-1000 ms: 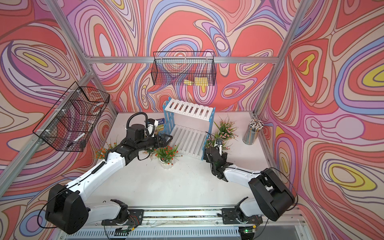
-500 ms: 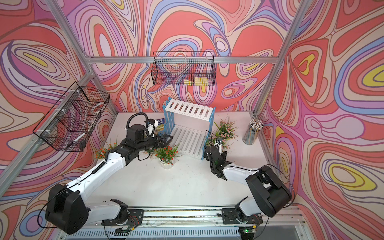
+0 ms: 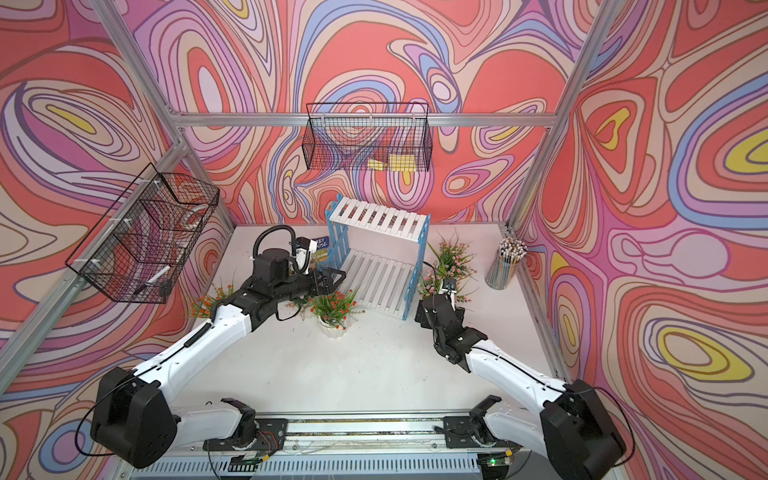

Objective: Place the baby's breath potted plants on the rack by color
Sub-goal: Pick up the baby's breath potted plant from the center of the board.

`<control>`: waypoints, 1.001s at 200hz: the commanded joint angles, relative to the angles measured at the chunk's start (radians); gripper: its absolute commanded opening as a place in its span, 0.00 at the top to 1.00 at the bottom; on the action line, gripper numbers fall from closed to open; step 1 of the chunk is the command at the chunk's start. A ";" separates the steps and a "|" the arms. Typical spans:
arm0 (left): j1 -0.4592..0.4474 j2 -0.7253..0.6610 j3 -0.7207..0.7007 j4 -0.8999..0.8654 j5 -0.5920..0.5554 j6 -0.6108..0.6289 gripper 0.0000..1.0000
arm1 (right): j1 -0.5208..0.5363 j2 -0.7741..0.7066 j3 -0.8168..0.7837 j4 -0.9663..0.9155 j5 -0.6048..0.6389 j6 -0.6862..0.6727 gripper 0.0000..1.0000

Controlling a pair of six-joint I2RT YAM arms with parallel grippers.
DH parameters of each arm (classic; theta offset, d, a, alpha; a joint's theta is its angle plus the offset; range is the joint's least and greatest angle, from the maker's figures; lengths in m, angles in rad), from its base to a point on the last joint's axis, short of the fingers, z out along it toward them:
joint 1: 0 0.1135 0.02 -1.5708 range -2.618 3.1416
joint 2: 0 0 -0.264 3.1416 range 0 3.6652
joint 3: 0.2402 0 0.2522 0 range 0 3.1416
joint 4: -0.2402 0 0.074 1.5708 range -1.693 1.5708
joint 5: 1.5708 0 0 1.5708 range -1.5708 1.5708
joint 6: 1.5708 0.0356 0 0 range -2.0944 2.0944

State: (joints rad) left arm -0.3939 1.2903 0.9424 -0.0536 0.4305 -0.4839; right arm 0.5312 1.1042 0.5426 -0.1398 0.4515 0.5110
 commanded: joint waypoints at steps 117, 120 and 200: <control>-0.008 -0.011 0.034 -0.010 0.002 0.003 0.10 | 0.123 -0.126 0.298 -0.391 -0.099 -0.053 0.44; -0.009 -0.012 0.035 -0.010 0.002 0.003 0.10 | 0.133 -0.123 0.306 -0.396 -0.095 -0.054 0.44; -0.009 -0.028 0.038 -0.026 -0.010 0.013 0.10 | 0.351 0.016 0.521 -0.454 -0.035 -0.068 0.44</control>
State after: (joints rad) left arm -0.3939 1.2900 0.9524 -0.0612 0.4286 -0.4824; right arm 0.8314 1.0828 0.9936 -0.6243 0.3786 0.4545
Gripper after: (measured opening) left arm 0.901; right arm 0.866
